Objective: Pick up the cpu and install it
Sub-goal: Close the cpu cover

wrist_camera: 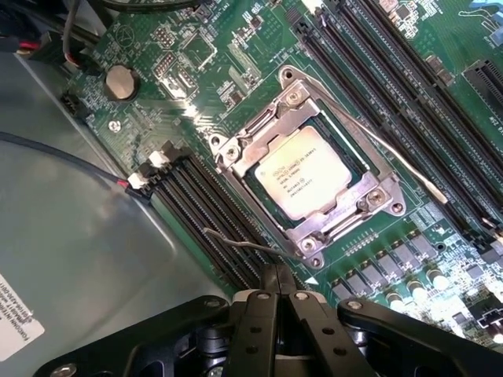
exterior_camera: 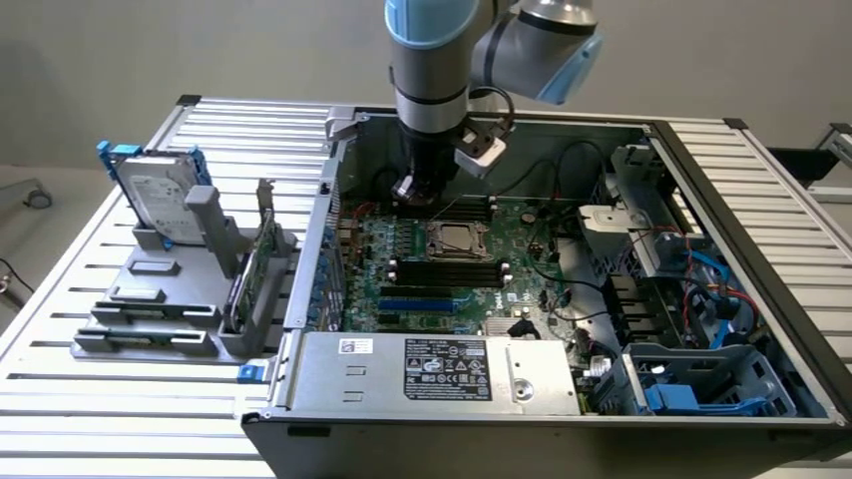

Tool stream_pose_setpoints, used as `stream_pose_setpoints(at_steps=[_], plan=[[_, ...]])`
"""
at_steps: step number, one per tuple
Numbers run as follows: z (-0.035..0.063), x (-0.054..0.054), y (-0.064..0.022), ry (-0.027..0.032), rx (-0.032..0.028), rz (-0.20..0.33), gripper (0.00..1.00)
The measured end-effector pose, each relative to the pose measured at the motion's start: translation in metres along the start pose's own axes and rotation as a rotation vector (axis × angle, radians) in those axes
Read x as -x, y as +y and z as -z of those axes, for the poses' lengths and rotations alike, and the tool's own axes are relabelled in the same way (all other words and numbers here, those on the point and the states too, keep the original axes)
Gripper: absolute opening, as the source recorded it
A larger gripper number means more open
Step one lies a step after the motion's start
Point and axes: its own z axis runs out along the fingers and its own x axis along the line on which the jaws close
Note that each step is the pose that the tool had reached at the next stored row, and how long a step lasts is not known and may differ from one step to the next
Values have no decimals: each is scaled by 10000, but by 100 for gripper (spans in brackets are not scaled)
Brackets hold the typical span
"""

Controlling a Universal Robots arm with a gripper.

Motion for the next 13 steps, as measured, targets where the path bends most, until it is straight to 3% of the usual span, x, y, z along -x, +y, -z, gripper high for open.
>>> stream_pose_setpoints(at_steps=[9, 13], plan=[[-121, -4, -16, -92, 152, -69, 11], [-158, -10, -27, -180, 280, -97, 11]])
